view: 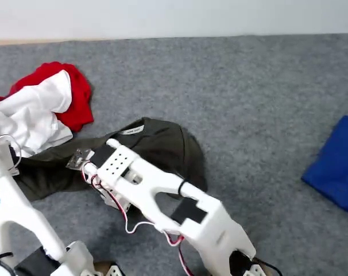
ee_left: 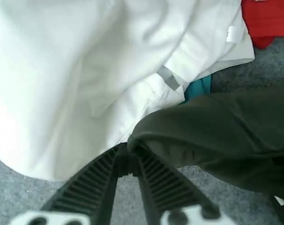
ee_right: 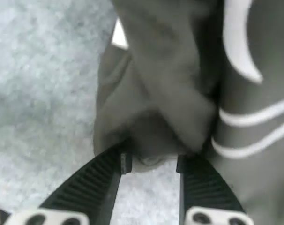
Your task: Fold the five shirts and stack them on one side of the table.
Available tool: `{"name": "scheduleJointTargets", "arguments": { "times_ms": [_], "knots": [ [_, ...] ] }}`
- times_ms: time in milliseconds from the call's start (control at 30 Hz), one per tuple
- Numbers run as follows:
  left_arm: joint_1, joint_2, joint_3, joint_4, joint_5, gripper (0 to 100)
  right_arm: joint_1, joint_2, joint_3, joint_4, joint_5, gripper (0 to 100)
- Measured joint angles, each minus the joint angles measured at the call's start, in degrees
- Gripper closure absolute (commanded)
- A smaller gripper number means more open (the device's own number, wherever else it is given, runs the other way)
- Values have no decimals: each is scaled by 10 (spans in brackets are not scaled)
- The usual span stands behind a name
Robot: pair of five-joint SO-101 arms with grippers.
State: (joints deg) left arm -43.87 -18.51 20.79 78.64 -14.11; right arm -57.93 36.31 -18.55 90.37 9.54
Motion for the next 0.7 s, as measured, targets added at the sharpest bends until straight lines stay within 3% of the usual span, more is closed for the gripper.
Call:
{"name": "scheduleJointTargets", "arguments": {
  "times_ms": [167,500,700],
  "knots": [
    [0,0,0,0,1,995,1,57,-55,7,0,997],
    [0,-2,0,0,1,995,48,69,-122,100,19,988],
    [0,-2,0,2,1,995,125,-46,-122,101,53,988]
  ]
}}
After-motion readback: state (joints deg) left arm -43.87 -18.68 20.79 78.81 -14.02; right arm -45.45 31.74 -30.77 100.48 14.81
